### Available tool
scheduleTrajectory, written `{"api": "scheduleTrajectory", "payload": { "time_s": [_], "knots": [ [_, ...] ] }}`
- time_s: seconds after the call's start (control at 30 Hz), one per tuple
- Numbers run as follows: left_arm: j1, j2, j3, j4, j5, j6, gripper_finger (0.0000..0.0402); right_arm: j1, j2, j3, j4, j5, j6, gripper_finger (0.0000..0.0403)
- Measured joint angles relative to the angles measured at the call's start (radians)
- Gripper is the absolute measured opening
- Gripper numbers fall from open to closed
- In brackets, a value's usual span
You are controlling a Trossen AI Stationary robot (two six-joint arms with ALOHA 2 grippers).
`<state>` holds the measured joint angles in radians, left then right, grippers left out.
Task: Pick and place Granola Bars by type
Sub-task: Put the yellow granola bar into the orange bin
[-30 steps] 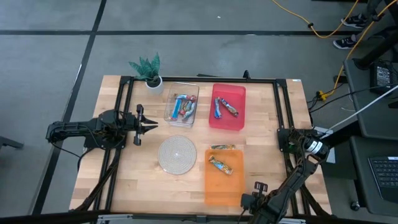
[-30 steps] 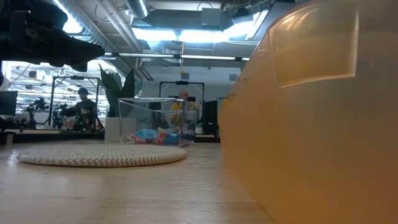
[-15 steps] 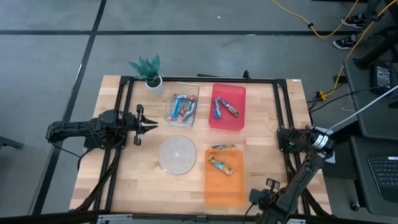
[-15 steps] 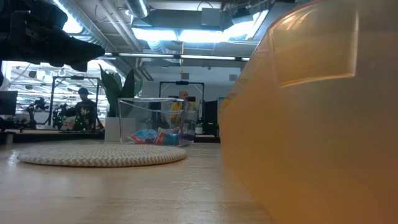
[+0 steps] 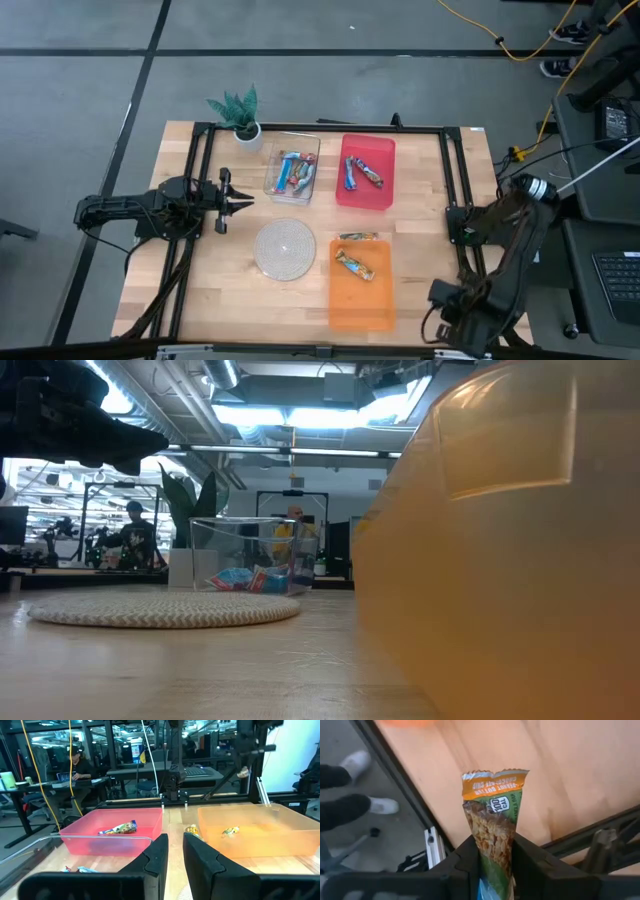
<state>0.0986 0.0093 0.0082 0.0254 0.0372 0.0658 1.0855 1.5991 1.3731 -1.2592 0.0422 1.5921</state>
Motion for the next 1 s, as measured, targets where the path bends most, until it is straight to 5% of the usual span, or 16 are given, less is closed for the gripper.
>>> {"api": "scheduleTrajectory", "payload": {
  "time_s": [0.33, 1.0],
  "knots": [
    [0.000, 0.000, 0.000, 0.000, 0.000, 0.000, 0.0055, -0.057, -0.171, 0.000, -0.071, 0.174, -0.080, 0.0099],
    [0.000, 0.000, 0.000, 0.000, 0.000, 0.000, 0.0055, -0.432, -0.242, 0.001, -0.021, 0.140, -0.873, 0.0099]
  ]
}}
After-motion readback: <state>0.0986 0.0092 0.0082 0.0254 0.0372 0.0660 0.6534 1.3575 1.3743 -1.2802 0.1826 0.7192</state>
